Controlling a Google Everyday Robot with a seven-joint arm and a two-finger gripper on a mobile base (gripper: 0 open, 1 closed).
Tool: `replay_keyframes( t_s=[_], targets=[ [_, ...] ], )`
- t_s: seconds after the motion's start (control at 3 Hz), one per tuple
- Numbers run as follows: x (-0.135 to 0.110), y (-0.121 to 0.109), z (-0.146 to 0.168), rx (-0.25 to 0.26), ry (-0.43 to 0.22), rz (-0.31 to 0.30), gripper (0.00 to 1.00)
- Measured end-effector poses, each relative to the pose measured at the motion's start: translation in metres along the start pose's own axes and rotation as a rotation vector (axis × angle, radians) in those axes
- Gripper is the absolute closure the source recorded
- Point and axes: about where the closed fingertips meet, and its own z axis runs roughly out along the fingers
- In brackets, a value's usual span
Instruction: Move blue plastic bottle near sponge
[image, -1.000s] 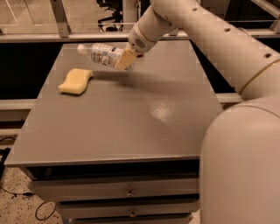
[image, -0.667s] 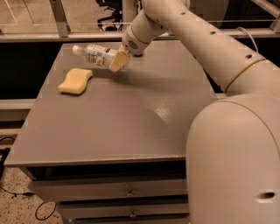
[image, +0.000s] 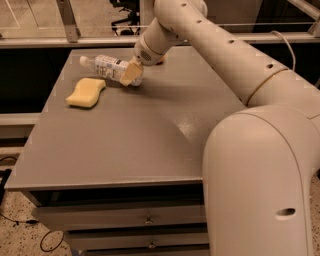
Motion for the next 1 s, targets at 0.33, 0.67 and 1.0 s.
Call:
replay_keyframes(
  t_s=[0.33, 0.67, 1.0],
  targets=[
    [-0.003, 0.006, -0.001, -0.001, -0.005, 0.007, 0.28],
    [-0.006, 0.013, -0.005, -0.006, -0.008, 0.007, 0.05],
    [-0.008, 0.018, -0.007, -0.008, -0.009, 0.006, 0.0]
  ],
)
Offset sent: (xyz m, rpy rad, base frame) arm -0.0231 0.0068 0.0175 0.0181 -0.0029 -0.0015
